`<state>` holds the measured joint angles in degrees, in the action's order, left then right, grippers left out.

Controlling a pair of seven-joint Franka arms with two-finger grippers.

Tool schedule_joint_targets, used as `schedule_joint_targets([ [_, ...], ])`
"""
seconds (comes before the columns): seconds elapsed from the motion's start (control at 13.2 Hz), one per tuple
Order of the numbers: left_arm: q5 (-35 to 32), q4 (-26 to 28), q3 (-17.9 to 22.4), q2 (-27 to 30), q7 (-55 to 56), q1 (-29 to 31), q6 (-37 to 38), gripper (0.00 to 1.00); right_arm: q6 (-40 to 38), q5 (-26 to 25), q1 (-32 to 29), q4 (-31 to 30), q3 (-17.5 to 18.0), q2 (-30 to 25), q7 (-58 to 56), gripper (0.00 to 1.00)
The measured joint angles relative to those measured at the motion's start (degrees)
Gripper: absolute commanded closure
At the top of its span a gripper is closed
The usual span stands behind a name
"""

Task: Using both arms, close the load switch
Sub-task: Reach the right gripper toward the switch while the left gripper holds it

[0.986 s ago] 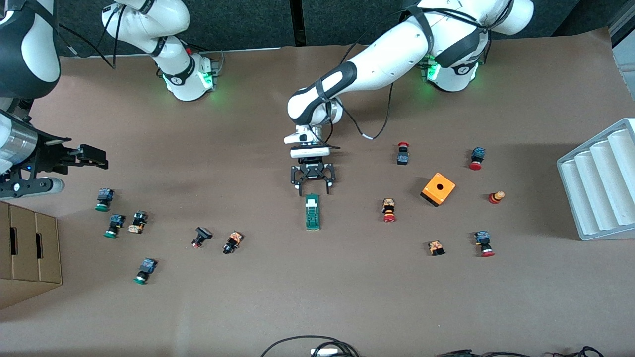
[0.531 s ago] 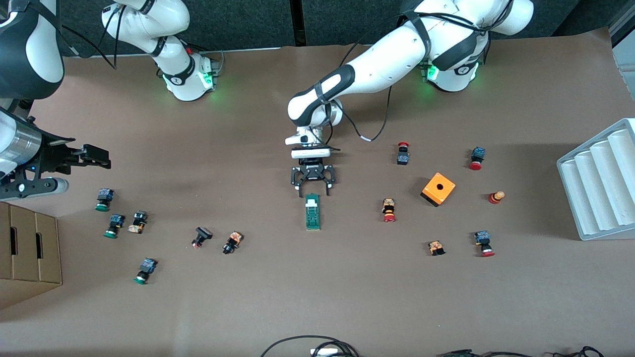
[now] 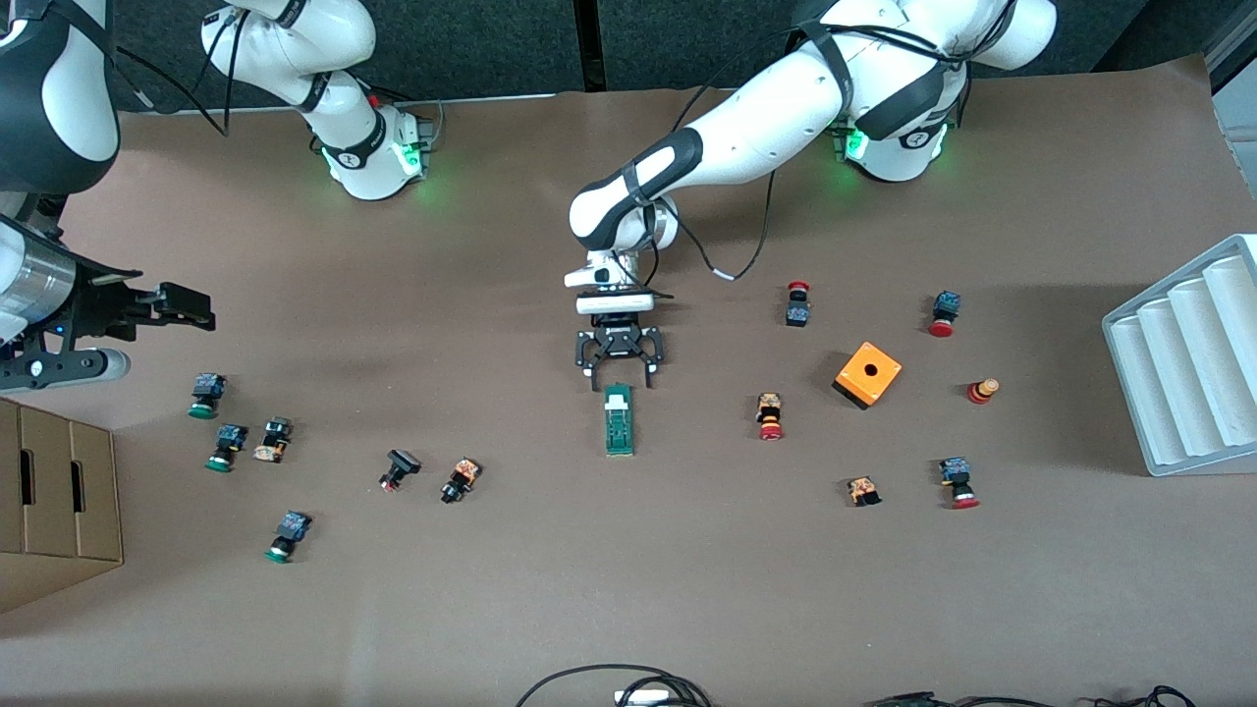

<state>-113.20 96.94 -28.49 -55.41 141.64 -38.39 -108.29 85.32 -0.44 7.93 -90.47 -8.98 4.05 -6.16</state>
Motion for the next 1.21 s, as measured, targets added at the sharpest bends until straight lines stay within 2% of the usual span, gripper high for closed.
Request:
schedule_joint_targets([
  [0.38,-0.1,0.0,0.0,-0.3,0.0,0.0,0.0,0.00,-1.5,0.0,0.0,0.4,0.3,-0.3,-0.4,0.00],
  [0.68,-0.2,-1.1,0.0,-1.1,0.2,-0.8,0.4,0.01,-1.0,0.0,1.0,0.4,1.1,0.3,-5.1,0.00],
  [0.83,-0.2,-2.6,0.1,-2.0,0.2,-1.1,0.5,0.09,0.0,1.9,3.0,1.1,1.6,1.8,-5.0,0.00],
  [1.06,-0.5,-3.4,0.1,-2.7,0.2,-1.2,0.7,0.17,4.3,7.9,4.3,2.1,1.7,5.2,-0.6,0.00],
  [1.21,-1.5,-3.4,0.1,-2.8,0.2,-1.2,0.8,0.24,7.0,9.0,5.7,2.4,1.7,7.0,3.6,0.00],
])
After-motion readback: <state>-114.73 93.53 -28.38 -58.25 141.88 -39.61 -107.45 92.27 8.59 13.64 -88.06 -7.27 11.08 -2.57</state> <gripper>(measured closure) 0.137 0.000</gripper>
